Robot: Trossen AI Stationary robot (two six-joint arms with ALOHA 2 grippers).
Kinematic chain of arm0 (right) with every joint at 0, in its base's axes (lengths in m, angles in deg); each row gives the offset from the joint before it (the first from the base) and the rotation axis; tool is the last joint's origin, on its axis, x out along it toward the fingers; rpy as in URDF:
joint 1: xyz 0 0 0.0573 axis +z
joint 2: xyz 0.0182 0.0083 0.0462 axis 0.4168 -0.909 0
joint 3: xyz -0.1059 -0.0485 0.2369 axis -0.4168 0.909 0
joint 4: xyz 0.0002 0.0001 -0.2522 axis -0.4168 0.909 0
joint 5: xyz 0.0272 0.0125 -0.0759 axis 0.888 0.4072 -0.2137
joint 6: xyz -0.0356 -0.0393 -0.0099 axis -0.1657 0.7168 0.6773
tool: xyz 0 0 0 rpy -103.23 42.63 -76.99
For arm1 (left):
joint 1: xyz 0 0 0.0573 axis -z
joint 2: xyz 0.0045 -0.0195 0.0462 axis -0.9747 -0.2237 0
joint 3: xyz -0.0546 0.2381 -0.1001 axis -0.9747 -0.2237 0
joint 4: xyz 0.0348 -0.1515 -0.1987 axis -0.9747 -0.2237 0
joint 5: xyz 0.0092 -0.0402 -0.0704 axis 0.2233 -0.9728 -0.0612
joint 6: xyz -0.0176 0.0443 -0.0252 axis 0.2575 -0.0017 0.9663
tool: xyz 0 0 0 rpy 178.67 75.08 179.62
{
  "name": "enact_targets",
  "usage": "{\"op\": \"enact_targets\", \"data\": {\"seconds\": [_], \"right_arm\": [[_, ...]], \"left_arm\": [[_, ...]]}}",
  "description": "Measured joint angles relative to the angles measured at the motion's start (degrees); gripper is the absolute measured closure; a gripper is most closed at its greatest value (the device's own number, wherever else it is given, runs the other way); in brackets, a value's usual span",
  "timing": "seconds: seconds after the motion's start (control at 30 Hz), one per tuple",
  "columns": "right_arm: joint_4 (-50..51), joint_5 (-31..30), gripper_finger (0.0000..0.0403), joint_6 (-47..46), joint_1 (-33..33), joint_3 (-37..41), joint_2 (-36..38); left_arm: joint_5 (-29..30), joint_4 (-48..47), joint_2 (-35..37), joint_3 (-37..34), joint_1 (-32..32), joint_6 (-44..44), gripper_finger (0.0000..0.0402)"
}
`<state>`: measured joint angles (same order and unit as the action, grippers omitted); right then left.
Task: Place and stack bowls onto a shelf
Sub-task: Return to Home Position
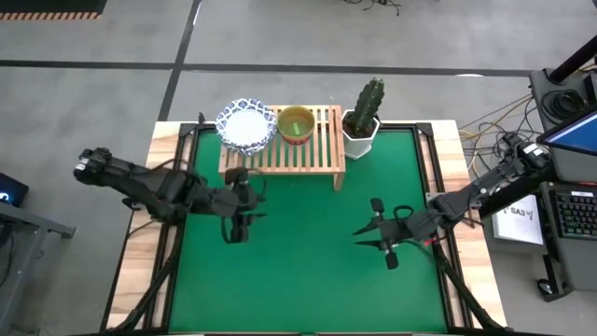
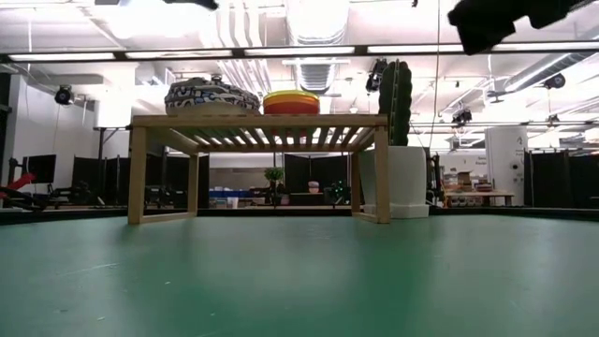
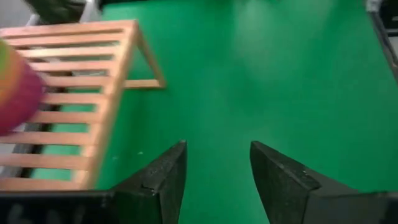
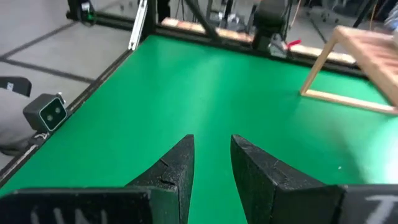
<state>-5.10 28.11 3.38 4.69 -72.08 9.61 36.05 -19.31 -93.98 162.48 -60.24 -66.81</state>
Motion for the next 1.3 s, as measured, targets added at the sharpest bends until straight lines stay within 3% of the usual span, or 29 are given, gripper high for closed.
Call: {"op": "enact_targets", "data": {"seconds": [0.13, 0.3, 0.47, 0.67, 0.93, 1.1, 1.3], "right_arm": [[-2.12, -0.01, 0.0307, 1.43, -0.61, 5.28, 8.04], [-2.01, -0.13, 0.0307, 2.6, -2.61, 10.09, 18.57], [-1.95, -0.36, 0.0307, 4.93, -5.31, 13.79, 28.17], [-1.93, -6.1, 0.0308, 6.99, -9.62, 15.57, 35.59], [1.42, -2.3, 0.0318, 6.41, -10.99, 15.59, 42.49], [8.69, -1.07, 0.0332, 3.25, -10.99, 15.64, 48.64], [9.81, -1.05, 0.0346, 4.17, -10.99, 16.52, 53.95]], "left_arm": [[0.24, 9.77, 5.95, -13.26, 1.38, 0.72, 0.0249], [0.42, 17.02, 12.39, -24.56, 0.11, 1.29, 0.0256], [0.46, 22.09, 19.72, -31.77, -1.21, 0.65, 0.0269], [0.48, 31.91, 30.08, -40.56, -1.37, -0.77, 0.0294], [0.44, 48.9, 41.81, -53.67, -1.36, -5.66, 0.0338], [-1.14, 59.6, 46.27, -61.25, -1.35, -5.8, 0.0364], [-1.53, 72.72, 47.44, -68.01, -1.35, -5.47, 0.0382]]}}
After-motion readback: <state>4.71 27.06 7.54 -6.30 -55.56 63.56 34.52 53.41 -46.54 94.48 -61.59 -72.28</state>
